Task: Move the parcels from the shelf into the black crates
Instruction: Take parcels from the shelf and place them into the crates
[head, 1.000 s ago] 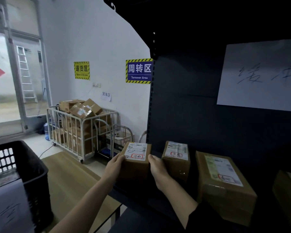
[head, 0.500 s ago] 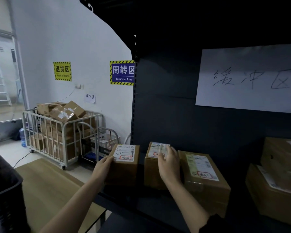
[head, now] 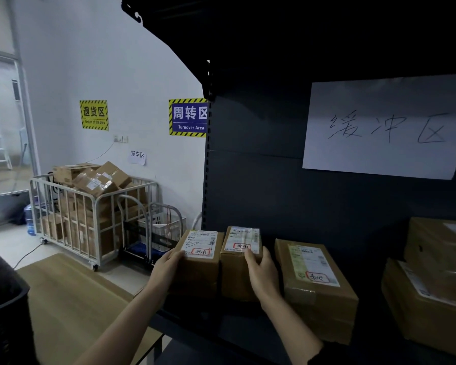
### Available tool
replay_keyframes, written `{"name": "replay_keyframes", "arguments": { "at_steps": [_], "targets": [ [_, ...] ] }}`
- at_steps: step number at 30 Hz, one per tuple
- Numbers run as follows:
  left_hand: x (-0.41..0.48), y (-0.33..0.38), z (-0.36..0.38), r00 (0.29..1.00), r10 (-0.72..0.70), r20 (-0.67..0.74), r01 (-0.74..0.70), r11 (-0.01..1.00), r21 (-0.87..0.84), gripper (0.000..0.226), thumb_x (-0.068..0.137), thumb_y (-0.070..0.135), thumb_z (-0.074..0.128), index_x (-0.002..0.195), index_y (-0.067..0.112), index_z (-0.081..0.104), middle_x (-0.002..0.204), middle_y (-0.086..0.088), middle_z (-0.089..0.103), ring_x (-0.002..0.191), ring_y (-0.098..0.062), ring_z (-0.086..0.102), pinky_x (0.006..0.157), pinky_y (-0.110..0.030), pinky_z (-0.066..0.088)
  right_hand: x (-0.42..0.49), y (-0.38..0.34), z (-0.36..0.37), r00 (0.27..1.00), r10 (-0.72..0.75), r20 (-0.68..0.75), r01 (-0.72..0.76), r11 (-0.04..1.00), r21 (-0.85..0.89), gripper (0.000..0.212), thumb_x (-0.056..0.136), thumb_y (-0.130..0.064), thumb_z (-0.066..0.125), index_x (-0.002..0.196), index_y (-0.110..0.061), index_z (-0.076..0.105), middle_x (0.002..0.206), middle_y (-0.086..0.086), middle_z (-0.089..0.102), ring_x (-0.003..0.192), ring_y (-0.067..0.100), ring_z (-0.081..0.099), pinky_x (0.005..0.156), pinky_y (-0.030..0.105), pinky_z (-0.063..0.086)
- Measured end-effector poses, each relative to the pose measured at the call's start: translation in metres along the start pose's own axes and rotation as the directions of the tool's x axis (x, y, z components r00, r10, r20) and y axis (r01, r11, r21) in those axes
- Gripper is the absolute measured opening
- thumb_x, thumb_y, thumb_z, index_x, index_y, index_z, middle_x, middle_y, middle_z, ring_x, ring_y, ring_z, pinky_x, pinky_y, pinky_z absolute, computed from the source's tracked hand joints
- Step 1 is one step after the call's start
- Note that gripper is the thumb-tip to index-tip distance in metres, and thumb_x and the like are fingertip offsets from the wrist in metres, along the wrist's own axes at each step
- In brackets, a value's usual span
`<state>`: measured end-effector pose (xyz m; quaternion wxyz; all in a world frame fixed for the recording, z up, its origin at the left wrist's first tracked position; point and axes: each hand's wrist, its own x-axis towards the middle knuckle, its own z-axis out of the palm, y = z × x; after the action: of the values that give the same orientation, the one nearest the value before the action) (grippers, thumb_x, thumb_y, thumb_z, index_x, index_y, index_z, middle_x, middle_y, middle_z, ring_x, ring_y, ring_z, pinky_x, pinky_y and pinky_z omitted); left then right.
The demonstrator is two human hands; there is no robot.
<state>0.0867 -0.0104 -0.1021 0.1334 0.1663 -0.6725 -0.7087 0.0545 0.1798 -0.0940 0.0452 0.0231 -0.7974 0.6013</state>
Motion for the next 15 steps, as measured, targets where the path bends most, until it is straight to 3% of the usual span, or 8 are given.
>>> {"name": "replay_keyframes", "arguments": {
  "at_steps": [3,8,10,15],
  "targets": [
    [-0.003,0.0,-0.002,1.0,-0.007,0.008,0.007,1.0,-0.016,0.035,0.093,0.024,0.049,0.125,0.013,0.053,0.11,-0.013,0.057,0.104,-0.03,0.054,0.091,-0.04,0.044,-0.005,0.0,-0.002,0.999,-0.039,0.02,0.039,0.999,-0.003,0.057,0.094,-0.042,0.045,0.143,-0.016,0.032,0.134,0.005,0.053,0.121,0.02,0.052,0.101,0.038,0.045],
    [-0.02,0.004,-0.003,0.999,0.032,-0.043,-0.035,0.997,-0.071,0.03,0.094,0.02,0.048,0.124,0.014,0.052,0.09,-0.003,0.056,0.081,-0.018,0.054,0.063,-0.028,0.043,-0.017,-0.003,-0.006,0.99,-0.134,0.036,0.133,0.991,0.024,0.05,0.094,-0.038,0.048,0.138,-0.017,0.04,0.13,0.0,0.056,0.118,0.015,0.054,0.099,0.032,0.045],
    [-0.026,0.005,-0.006,0.996,0.051,-0.077,-0.056,0.997,-0.057,0.035,0.094,0.022,0.048,0.127,0.014,0.051,0.091,-0.002,0.055,0.082,-0.018,0.054,0.066,-0.029,0.045,-0.024,-0.007,-0.009,0.984,-0.174,0.041,0.173,0.984,0.047,0.046,0.094,-0.037,0.049,0.135,-0.018,0.042,0.128,-0.002,0.056,0.116,0.014,0.054,0.096,0.029,0.045],
    [-0.053,0.009,-0.017,0.99,0.103,-0.1,-0.106,0.994,-0.031,0.044,0.093,0.029,0.049,0.135,0.018,0.045,0.119,-0.012,0.054,0.106,-0.027,0.054,0.089,-0.042,0.047,-0.046,-0.017,-0.018,0.961,-0.267,0.066,0.259,0.959,0.116,0.038,0.093,-0.035,0.051,0.129,-0.023,0.045,0.121,-0.006,0.057,0.108,0.009,0.053,0.093,0.025,0.043]
  ]
}}
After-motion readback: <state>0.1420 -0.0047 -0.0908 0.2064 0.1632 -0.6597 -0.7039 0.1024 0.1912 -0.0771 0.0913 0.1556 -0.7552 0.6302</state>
